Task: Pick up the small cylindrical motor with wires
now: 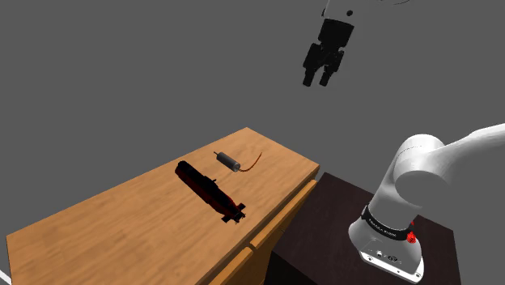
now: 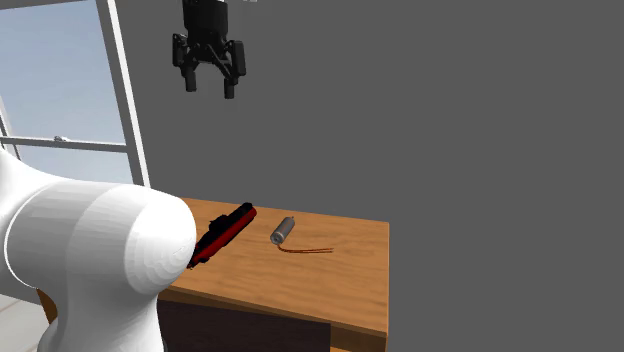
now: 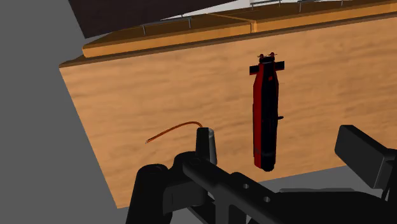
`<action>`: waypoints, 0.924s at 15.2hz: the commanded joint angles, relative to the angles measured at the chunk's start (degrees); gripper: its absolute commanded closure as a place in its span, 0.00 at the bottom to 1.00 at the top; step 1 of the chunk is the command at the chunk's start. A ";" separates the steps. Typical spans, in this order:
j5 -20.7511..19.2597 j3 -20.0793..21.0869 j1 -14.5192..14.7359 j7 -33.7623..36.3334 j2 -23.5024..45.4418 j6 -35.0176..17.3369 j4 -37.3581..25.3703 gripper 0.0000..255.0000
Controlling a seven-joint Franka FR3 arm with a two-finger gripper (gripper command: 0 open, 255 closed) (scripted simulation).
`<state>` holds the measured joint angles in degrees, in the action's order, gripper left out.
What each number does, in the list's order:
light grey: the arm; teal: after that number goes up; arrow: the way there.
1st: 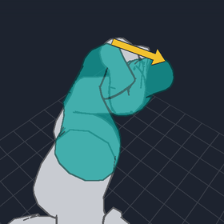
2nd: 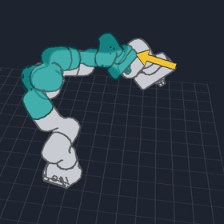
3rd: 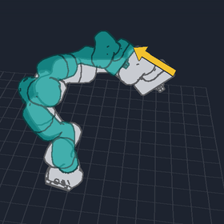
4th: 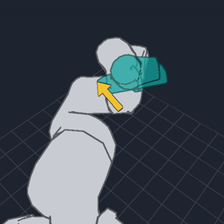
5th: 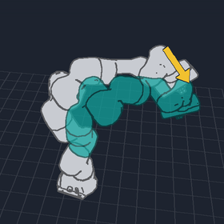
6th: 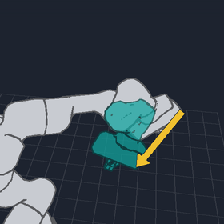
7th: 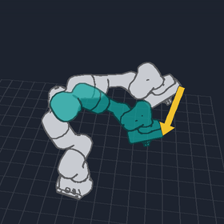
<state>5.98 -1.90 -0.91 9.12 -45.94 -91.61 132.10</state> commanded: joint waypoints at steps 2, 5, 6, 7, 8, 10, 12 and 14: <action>0.00 -0.07 0.01 -0.29 1.17 -1.81 0.80 0.00; 0.05 -0.31 0.05 -1.15 5.11 -7.24 2.77 0.00; 0.09 -0.39 0.08 -1.44 6.56 -9.04 3.28 0.00; 0.14 -0.48 0.11 -1.73 8.08 -10.83 3.70 0.00; 0.20 -0.58 0.15 -2.03 9.67 -12.61 4.05 0.00; 0.36 -0.75 0.23 -2.63 13.03 -16.11 4.52 0.00; 0.57 -0.95 0.34 -3.25 16.61 -19.52 4.67 0.00; 0.84 -1.15 0.47 -3.89 20.40 -22.81 4.50 0.00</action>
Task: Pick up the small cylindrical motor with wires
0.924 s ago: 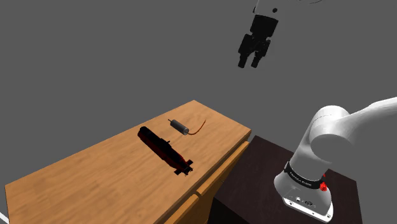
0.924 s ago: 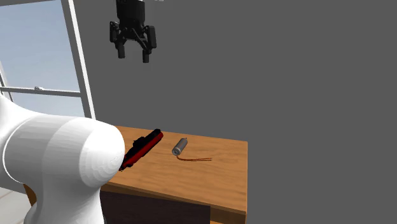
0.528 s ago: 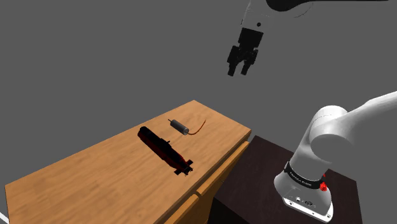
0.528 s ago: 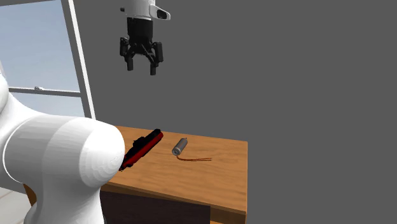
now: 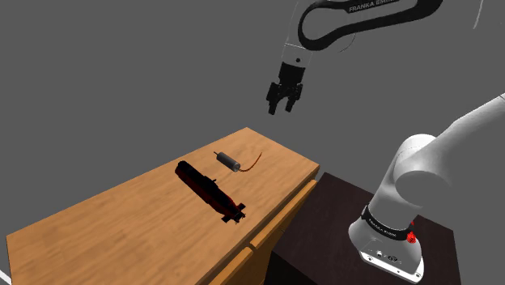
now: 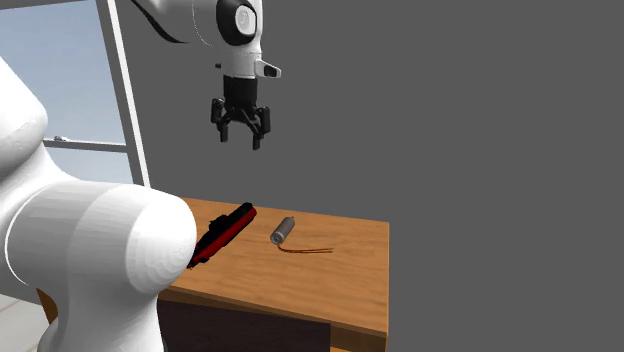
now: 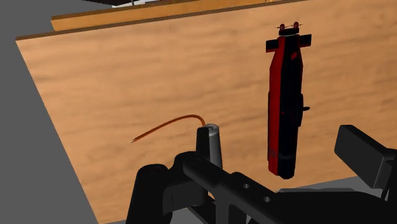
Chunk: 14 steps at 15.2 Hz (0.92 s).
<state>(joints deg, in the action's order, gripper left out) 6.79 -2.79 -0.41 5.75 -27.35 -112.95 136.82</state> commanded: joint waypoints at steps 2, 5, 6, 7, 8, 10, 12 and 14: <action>0.38 -0.48 0.12 -1.19 5.76 -4.62 -0.71 0.00; 1.03 -0.78 0.35 -2.25 11.97 -9.01 -2.03 0.00; 1.29 -0.88 0.42 -2.62 14.10 -10.37 -2.62 0.00; 1.57 -0.98 0.50 -2.99 16.25 -11.68 -3.29 0.00; 1.86 -1.07 0.57 -3.38 18.42 -12.93 -4.03 0.00; 2.51 -1.19 0.66 -4.16 22.80 -15.24 -5.75 0.00; 3.21 -1.25 0.70 -4.96 27.24 -17.31 -7.75 0.00; 3.93 -1.26 0.69 -5.73 31.70 -19.12 -10.05 0.00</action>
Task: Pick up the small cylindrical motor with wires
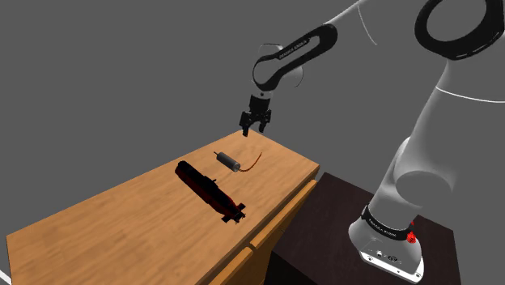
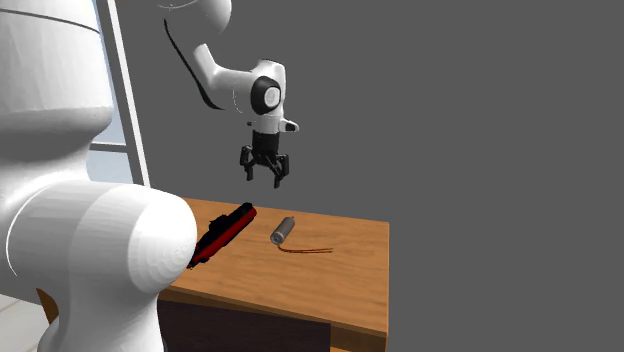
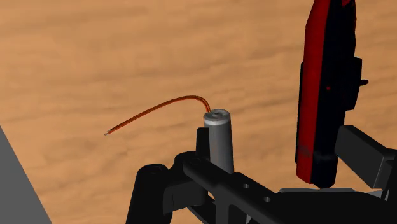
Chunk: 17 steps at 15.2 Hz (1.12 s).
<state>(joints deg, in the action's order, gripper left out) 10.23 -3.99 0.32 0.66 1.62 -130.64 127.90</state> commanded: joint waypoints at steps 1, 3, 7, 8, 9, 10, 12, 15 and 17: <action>0.85 -0.02 -0.09 -1.01 4.98 -2.23 -2.37 0.00; 1.54 0.09 -0.22 -1.72 9.47 -3.65 -5.10 0.00; 2.66 0.49 -0.67 -2.85 18.48 -5.68 -11.38 0.00; 2.87 0.62 -0.82 -3.07 20.75 -6.03 -13.14 0.00; 3.06 0.73 -0.95 -3.25 23.01 -6.31 -14.96 0.00; 3.22 0.85 -1.09 -3.41 25.29 -6.53 -16.87 0.00; 3.44 1.07 -1.37 -3.64 29.87 -6.75 -20.92 0.00; 3.59 1.35 -1.76 -3.77 36.86 -6.56 -27.66 0.00; 3.56 1.50 -2.01 -3.72 41.65 -6.06 -32.67 0.00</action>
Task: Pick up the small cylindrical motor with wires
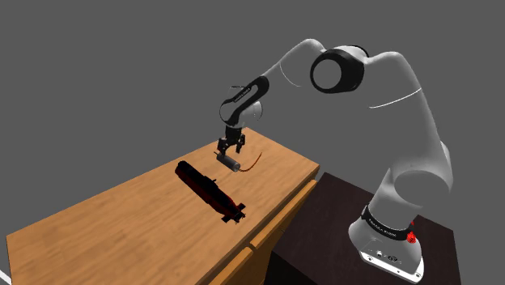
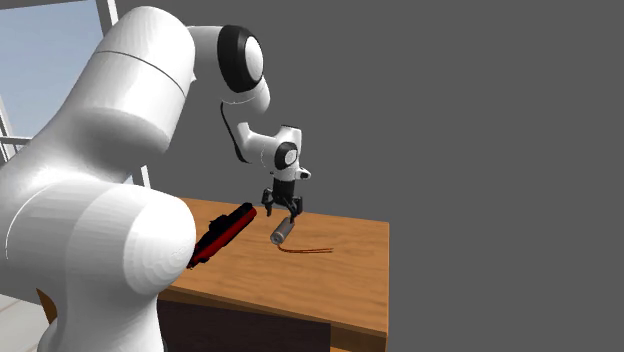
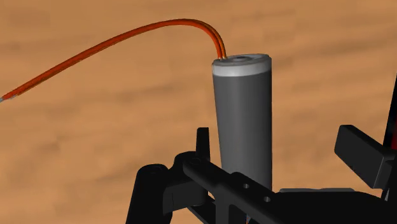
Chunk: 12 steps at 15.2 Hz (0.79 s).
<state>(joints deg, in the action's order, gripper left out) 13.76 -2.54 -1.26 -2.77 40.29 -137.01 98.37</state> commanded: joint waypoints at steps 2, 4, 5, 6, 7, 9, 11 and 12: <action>0.09 0.15 -0.51 -0.37 4.24 -0.01 -4.03 0.00; 0.22 0.28 -0.59 -0.56 5.45 -0.84 -4.41 0.00; 0.29 0.34 -0.63 -0.65 6.07 -1.24 -4.62 0.00; 0.35 0.41 -0.66 -0.74 6.69 -1.63 -4.85 0.00; 0.41 0.47 -0.70 -0.83 7.32 -2.02 -5.09 0.00; 0.51 0.58 -0.77 -0.97 8.32 -2.63 -5.48 0.00; 0.51 0.58 -0.73 -0.93 8.23 -2.61 -5.42 1.00; 0.51 0.57 -0.76 -0.96 8.21 -2.61 -5.39 1.00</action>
<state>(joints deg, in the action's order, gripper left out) 14.26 -1.98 -2.01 -3.72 48.42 -139.59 93.03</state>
